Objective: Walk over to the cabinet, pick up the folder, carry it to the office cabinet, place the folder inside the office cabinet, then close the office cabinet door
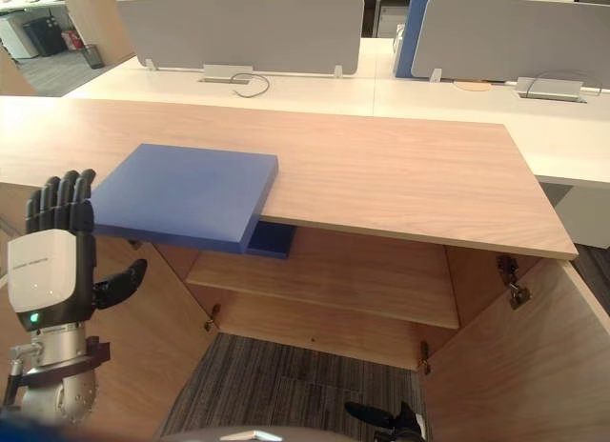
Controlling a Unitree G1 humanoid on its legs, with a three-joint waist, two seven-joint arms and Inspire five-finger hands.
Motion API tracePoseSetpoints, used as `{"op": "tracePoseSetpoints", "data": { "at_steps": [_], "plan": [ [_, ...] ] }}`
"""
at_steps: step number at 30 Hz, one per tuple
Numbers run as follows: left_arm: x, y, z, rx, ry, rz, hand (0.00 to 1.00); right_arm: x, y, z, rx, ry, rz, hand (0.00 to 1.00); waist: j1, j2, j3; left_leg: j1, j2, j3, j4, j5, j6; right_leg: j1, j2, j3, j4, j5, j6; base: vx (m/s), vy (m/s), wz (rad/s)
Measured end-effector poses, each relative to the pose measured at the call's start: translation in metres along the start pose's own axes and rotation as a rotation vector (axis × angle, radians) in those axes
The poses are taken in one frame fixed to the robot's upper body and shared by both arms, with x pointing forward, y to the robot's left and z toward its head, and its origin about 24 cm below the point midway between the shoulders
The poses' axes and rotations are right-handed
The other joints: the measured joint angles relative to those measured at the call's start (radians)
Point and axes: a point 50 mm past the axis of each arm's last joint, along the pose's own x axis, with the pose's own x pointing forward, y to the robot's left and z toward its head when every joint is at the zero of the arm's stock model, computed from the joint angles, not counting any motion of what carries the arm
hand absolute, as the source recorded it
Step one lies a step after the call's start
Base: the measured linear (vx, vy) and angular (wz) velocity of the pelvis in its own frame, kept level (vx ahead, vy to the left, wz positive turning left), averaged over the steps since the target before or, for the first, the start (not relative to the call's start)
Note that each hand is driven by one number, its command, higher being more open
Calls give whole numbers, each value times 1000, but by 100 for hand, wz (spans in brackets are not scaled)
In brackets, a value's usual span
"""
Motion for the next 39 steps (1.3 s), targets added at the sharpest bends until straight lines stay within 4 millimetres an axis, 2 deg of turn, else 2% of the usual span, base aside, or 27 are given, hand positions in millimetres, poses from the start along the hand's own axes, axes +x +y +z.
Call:
{"op": "tracePoseSetpoints", "data": {
  "at_steps": [6, 19, 20, 30, 34, 39],
  "plan": [
    [5, -9, -3, 20, -55, -58, 100, 1, -3, 1, -4, -2, -5, 100, 0, 9, -4, 21, 1, 21, -20, 2, 3, 0, 2, 17, 0, 4, -5, -7, 22, -10],
    [12, -22, -3, 78, -140, -144, 100, 2, -10, 1, -11, -3, -13, 100, -30, 14, -1, 54, -7, 53, -62, 10, 8, 16, 1, 43, -46, 31, 0, 3, 27, -6],
    [13, -22, -3, 78, -142, -142, 0, 2, -10, 1, -11, -3, -15, 100, -34, 14, 0, 54, -9, 53, -63, 10, 8, 16, 0, 44, -47, 33, 0, 3, 28, -5],
    [25, -21, 2, 100, -198, -127, 0, 2, -13, 0, -12, 0, -20, 100, -52, 21, 2, 75, -10, 81, -65, 10, 10, 35, 2, 68, -75, 59, 3, -19, 17, -7],
    [42, -15, 11, 81, -224, -26, 0, 1, -17, -7, -13, 16, -29, 100, -54, 26, -4, 77, -11, 82, -66, 12, 12, 35, 2, 71, -79, 64, 6, -47, 17, -2],
    [47, -14, 16, 96, -274, -16, 0, 1, -18, -5, -10, 3, -27, 100, -63, 31, -7, 77, -10, 84, -67, 12, 12, 35, 4, 74, -86, 67, 7, -11, 6, -1]
  ]
}}
